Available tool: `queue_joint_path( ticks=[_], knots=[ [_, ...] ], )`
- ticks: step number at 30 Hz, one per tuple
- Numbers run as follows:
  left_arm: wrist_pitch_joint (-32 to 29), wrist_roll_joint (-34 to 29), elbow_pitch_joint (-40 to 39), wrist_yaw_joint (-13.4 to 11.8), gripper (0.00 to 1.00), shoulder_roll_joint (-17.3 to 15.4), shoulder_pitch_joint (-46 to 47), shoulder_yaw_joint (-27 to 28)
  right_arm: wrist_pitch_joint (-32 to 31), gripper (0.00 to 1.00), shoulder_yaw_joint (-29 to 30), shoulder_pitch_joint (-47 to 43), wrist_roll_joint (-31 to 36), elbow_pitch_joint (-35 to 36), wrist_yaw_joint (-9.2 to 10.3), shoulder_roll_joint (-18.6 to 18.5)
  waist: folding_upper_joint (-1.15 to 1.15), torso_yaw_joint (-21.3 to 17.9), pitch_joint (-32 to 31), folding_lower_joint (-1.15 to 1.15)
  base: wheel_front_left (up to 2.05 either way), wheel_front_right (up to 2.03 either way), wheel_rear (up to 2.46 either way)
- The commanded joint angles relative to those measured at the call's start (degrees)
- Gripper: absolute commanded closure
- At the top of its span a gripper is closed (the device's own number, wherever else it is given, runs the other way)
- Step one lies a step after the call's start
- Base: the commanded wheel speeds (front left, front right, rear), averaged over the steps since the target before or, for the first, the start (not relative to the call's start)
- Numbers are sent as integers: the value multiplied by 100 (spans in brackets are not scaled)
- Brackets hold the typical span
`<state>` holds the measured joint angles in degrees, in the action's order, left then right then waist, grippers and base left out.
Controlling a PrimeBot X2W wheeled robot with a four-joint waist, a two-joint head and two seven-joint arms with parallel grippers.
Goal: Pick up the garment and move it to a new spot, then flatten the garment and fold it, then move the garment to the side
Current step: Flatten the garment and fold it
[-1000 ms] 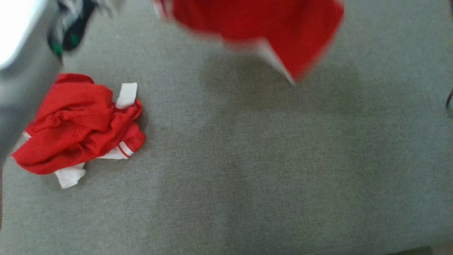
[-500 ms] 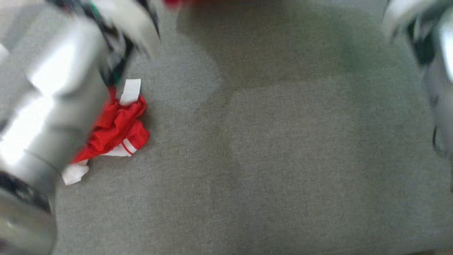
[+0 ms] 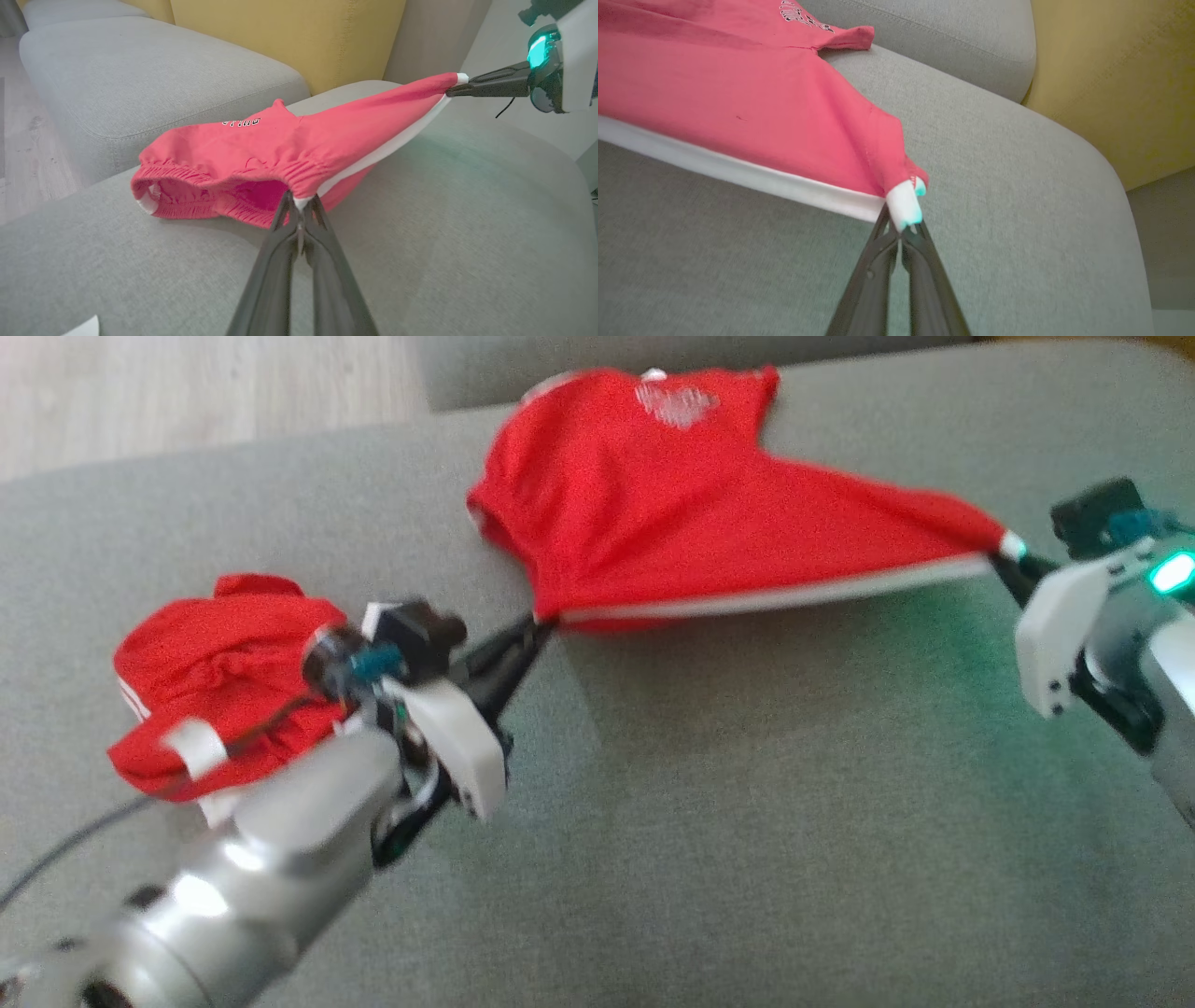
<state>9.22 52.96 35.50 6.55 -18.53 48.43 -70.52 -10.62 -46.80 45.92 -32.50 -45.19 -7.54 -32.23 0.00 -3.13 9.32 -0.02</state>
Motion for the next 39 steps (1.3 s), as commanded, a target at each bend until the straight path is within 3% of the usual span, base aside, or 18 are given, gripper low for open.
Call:
queue_joint_path(
  ticks=[1, 10, 14, 18, 24, 32, 39],
  knots=[
    [47, 13, -148, -83, 100, -220, 116, 175, -96, 100, -60, -57, -173, 211, 5, -304, 0, 6, -200, 2, 0, 0, 0],
    [-177, 111, -1091, -548, 100, -469, -790, -9, -1157, 100, -625, -828, -1304, 1579, 5, -1369, 0, -93, -727, 2, 0, 0, 0],
    [-261, 204, -1647, -811, 100, -656, -1086, -16, -1518, 100, -595, -1266, -1673, 2123, 5, -1758, 0, -112, -814, 2, 0, 0, 0],
    [-293, 261, -2099, -1086, 100, -816, -1196, 65, -1418, 100, -303, -1464, -1649, 2534, 5, -1982, 0, -96, -756, 2, 0, 0, 0],
    [-359, 337, -2249, -1322, 100, -823, -971, 293, -1124, 100, 307, -1335, -1199, 2657, 5, -1875, 0, 29, -420, 2, 0, 0, 0],
    [-354, 311, -1842, -1475, 100, -572, -342, 605, -751, 100, 1359, -620, -139, 2313, 5, -1079, 0, 392, 214, 2, 0, 0, 0],
    [-323, 260, -1299, -1451, 100, -237, 165, 730, -434, 100, 1629, 71, 680, 1691, 5, -545, 0, 753, 650, 2, 0, 0, 0]
  ],
)
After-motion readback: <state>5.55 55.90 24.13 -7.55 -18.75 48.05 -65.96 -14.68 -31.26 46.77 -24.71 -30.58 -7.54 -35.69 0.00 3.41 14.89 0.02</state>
